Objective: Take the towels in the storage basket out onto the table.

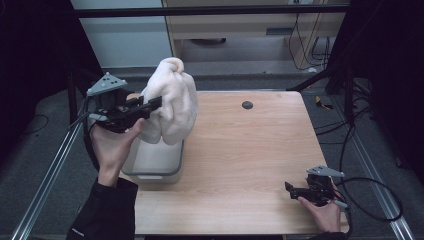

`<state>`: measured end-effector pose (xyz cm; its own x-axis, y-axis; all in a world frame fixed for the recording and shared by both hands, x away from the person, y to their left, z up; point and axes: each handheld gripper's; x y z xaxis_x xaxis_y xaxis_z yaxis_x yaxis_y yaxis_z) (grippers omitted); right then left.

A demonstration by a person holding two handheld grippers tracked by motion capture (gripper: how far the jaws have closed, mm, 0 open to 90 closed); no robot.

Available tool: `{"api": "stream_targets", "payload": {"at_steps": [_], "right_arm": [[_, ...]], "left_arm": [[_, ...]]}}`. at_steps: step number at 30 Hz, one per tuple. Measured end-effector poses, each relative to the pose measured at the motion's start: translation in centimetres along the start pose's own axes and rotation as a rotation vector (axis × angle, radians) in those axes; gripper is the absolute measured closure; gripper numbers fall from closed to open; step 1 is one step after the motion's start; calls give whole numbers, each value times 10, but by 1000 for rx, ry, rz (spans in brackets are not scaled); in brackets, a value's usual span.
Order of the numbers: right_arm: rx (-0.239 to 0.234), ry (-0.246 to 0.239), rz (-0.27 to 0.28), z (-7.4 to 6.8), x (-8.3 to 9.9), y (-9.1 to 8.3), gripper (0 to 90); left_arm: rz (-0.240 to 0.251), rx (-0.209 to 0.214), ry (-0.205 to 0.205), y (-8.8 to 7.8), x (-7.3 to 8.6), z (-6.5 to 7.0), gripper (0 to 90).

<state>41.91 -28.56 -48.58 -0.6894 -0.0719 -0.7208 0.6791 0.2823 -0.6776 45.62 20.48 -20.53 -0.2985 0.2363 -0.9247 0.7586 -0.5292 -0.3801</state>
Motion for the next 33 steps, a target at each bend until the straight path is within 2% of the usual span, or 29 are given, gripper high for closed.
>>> {"api": "stream_targets", "payload": {"at_steps": [8, 13, 18, 24, 27, 33], "right_arm": [[1, -2, 8, 2, 0, -1, 63], [-1, -8, 10, 3, 0, -1, 63], [-1, 4, 12, 3, 0, -2, 63], [1, -10, 13, 3, 0, -1, 63], [-2, 3, 12, 3, 0, -2, 63], [0, -11, 10, 3, 0, -1, 63]], "left_arm": [[-21, 33, 28, 19, -1, 18, 698], [-45, 53, 38, 37, 3, 28, 698], [-64, 78, 45, 54, 7, 36, 698], [-88, 108, 49, 75, 14, 46, 698], [-101, 120, 52, 84, 18, 51, 698], [-134, 139, 59, 101, 29, 58, 698]]}}
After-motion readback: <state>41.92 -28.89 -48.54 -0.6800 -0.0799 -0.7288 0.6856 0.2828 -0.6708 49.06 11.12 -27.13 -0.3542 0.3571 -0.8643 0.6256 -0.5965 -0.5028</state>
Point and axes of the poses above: each handheld gripper's, and its own axes: y roughly forward along the jaws, x roughly out of its underside, z roughly to its right, and after that the axes turned 5 degrees about y, right-handed
